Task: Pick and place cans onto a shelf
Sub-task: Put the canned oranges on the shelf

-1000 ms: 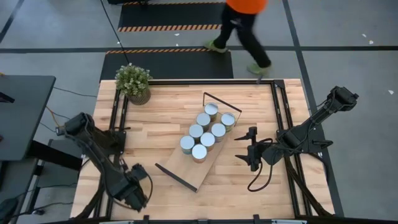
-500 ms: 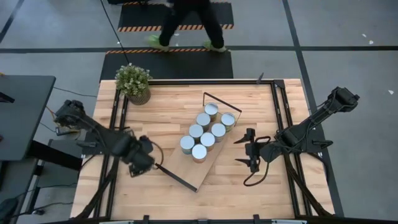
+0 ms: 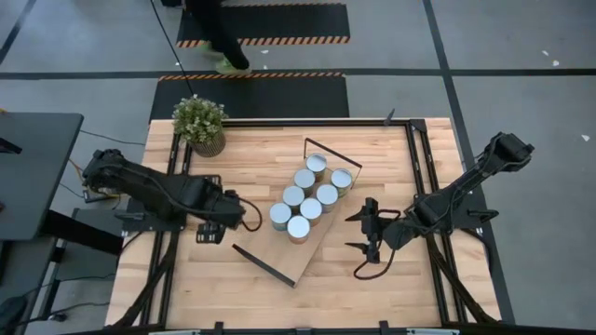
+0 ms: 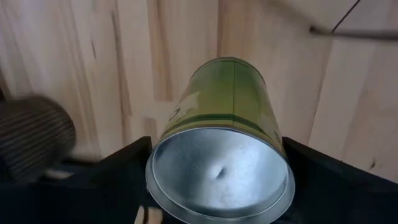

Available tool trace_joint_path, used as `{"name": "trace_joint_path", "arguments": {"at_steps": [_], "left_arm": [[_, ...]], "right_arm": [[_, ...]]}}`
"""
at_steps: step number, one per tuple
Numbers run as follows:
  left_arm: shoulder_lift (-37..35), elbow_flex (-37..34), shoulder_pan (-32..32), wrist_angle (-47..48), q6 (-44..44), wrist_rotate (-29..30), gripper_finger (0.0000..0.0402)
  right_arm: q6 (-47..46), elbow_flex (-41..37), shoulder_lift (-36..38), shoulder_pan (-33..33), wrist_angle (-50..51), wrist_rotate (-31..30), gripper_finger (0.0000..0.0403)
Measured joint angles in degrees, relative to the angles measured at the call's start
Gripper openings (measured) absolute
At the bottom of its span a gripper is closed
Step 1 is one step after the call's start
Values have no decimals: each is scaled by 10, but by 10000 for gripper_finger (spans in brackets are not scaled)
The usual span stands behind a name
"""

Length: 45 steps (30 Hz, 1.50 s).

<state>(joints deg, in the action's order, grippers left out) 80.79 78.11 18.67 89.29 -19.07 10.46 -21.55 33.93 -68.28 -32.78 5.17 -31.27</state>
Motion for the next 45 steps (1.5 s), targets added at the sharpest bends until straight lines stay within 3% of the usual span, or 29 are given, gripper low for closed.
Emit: {"name": "trace_joint_path", "arguments": {"at_steps": [5, 11, 15, 20, 28, 36, 45], "left_arm": [[0, 45, -10, -46, 49, 13, 329], [17, 60, -9, -119, 42, -8, 329], [47, 60, -12, -113, 11, -17, 330], [84, 60, -23, -112, -47, -81, 330], [144, 123, -51, -111, -124, -111, 330], [216, 131, -61, -114, -227, -171, 330], [236, 131, -50, -139, -272, -112, 330]], "right_arm": [[-14, 0, -31, -12, -40, -8, 346], [-34, 0, -33, -33, -42, -40, 346], [-36, 6, -33, -45, -41, -64, 346], [-40, 8, -33, -46, -39, -69, 346], [-34, 8, -33, -45, -35, -70, 346], [-6, 8, -33, -44, -32, -70, 346], [35, 8, -33, -34, -30, -67, 346]]}}
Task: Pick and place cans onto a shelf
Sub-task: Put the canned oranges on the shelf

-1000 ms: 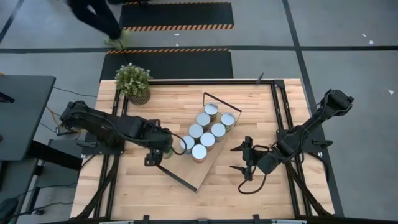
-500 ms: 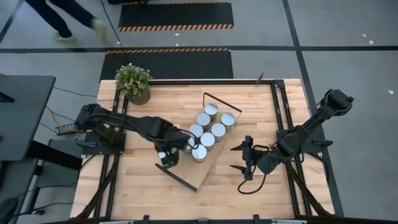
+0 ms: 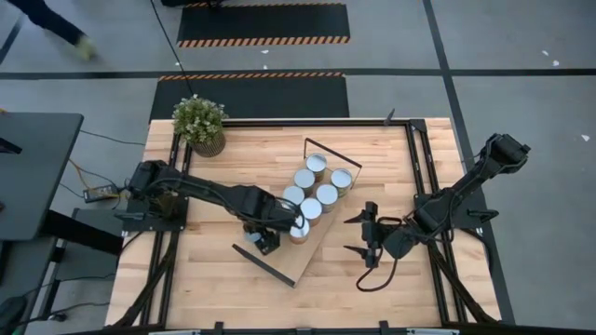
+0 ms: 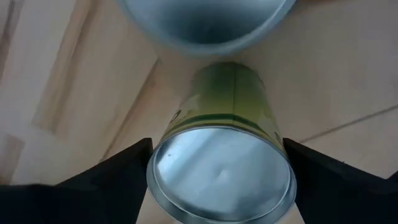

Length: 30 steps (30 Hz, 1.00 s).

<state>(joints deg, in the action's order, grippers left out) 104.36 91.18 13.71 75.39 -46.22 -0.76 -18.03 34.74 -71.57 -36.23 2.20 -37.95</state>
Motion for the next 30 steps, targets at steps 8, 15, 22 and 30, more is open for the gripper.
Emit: {"name": "trace_joint_path", "arguments": {"at_steps": [8, 15, 22, 30], "left_arm": [[2, 1, 4, -41, -30, 0, 330], [5, -1, 4, -48, -33, -11, 330], [5, -1, 11, -59, -1, -7, 331], [7, -1, 13, -57, 3, 16, 353]], "right_arm": [[30, 0, 0, 5, 1, 7, 346], [48, 0, 0, 5, 5, 8, 346], [56, 0, 0, 5, 5, 8, 346], [56, 0, 0, 5, 4, 8, 346]]}}
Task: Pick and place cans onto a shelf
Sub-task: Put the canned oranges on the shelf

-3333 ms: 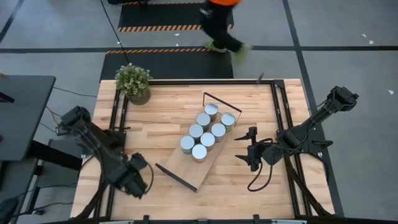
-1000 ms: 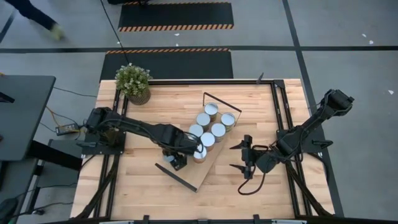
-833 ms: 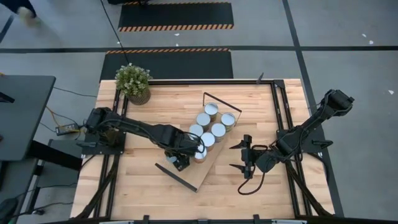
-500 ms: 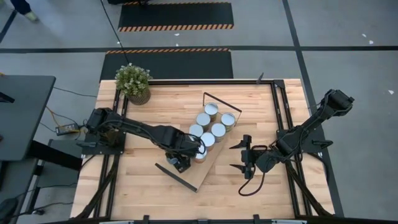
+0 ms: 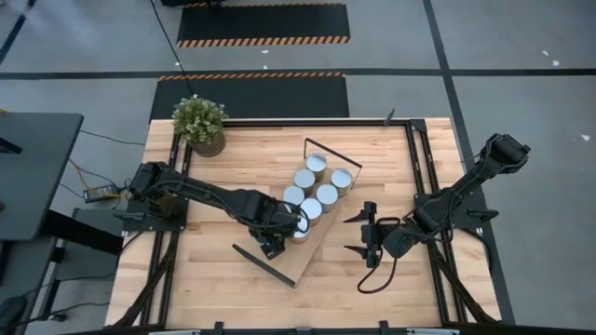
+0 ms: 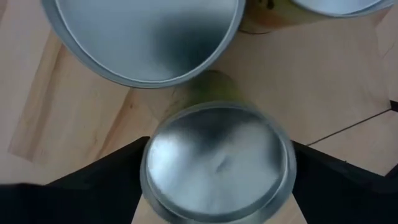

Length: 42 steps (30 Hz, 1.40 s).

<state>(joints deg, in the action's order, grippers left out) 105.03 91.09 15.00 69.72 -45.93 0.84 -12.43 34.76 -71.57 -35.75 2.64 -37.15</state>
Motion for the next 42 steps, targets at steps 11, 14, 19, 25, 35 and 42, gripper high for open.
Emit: {"name": "trace_joint_path", "arguments": {"at_steps": [11, 14, 19, 25, 35, 42], "left_arm": [[0, 0, 5, -1, 17, 13, 355], [0, 0, 10, -1, 19, 21, 355], [0, 0, 15, -1, 28, 25, 355], [0, 0, 16, -1, 32, 25, 355], [-1, 0, 4, 72, -13, 61, 355], [-4, 0, 7, 30, 16, 33, 355]], "right_arm": [[-5, 0, 0, 0, 0, 6, 346], [-5, 0, 0, 0, 0, 7, 346], [-5, 0, 0, 0, 0, 7, 346], [-5, 0, 0, 0, 0, 8, 346], [-5, 0, 0, 0, 0, 8, 346], [-9, 0, 0, 0, 0, 8, 346]]}}
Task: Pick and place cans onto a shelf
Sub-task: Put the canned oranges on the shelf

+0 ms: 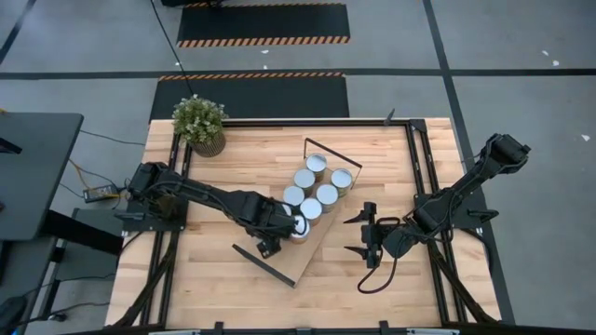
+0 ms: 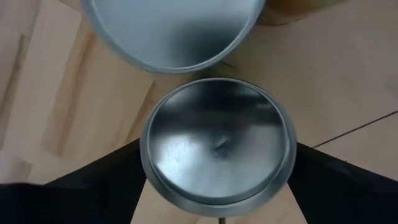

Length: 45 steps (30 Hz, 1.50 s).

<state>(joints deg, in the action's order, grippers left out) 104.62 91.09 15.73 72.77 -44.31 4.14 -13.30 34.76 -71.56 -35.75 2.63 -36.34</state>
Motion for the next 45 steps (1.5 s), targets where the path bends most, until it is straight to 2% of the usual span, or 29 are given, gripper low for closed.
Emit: {"name": "trace_joint_path", "arguments": {"at_steps": [11, 15, 22, 36, 41, 45], "left_arm": [[0, 0, -2, -10, 0, -15, 355], [0, 0, -1, -16, 45, -33, 355], [0, 0, -2, -24, 57, -54, 355], [0, 0, -1, -26, 63, -41, 356], [0, 0, -1, -25, 68, -39, 392], [0, 0, -1, -25, 61, -24, 393]], "right_arm": [[0, 0, 0, 0, 0, 0, 346], [0, 0, 0, 0, 0, 0, 346], [0, 0, 0, 0, 0, 0, 346], [0, 0, 0, -1, 0, 5, 346], [0, 0, 0, -1, 0, 5, 346], [0, 0, 0, -1, 0, 5, 346]]}}
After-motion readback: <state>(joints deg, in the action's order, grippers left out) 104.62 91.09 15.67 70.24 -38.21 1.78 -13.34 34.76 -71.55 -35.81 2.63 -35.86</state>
